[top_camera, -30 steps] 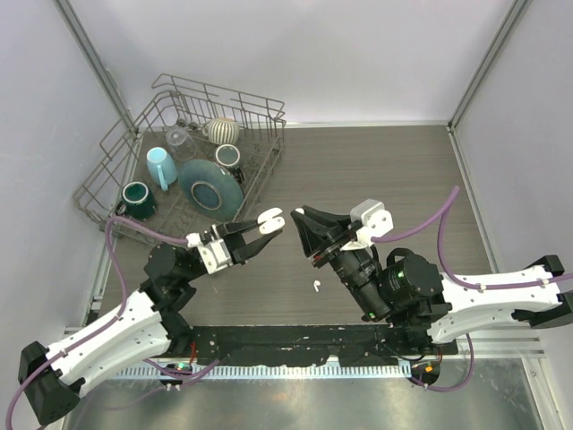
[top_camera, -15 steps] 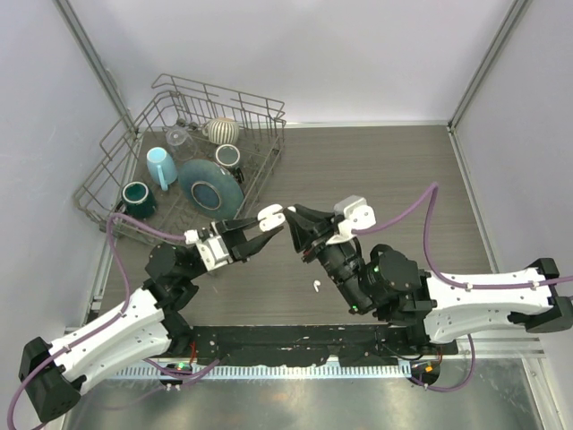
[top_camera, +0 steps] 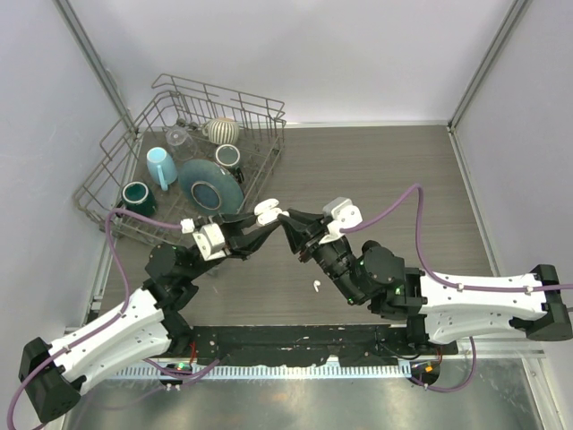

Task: Insert the wireless bluetooth earbuds into the charging case
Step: Place the earbud in the charging case, then pick up the earbud from the center of the board.

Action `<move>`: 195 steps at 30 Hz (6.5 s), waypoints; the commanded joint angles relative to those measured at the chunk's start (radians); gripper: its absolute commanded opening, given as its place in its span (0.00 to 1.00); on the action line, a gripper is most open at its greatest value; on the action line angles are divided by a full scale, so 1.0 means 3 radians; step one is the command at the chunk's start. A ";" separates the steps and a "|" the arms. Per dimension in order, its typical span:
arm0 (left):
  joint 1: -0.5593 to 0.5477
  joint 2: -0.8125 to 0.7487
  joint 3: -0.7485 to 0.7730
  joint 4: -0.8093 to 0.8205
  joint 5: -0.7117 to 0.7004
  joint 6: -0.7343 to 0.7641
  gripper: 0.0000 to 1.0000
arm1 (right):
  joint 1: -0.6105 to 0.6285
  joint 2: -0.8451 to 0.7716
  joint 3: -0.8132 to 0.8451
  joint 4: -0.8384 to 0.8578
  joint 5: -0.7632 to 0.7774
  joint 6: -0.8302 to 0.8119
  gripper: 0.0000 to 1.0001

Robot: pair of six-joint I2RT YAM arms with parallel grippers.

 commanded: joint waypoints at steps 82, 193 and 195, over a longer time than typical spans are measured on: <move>-0.0014 -0.0071 0.0003 0.0465 -0.0155 -0.0330 0.00 | -0.0017 0.0064 -0.0100 -0.0084 -0.0910 -0.0548 0.01; -0.0014 -0.0424 -0.0069 -0.0251 -0.0344 -0.0187 0.00 | -0.1122 0.1219 0.0073 -0.3852 -0.1288 0.4064 0.56; -0.0009 -0.0399 -0.0064 -0.0226 -0.0324 -0.0197 0.00 | -0.1096 0.1326 0.0129 -0.3908 -0.1278 0.4054 0.46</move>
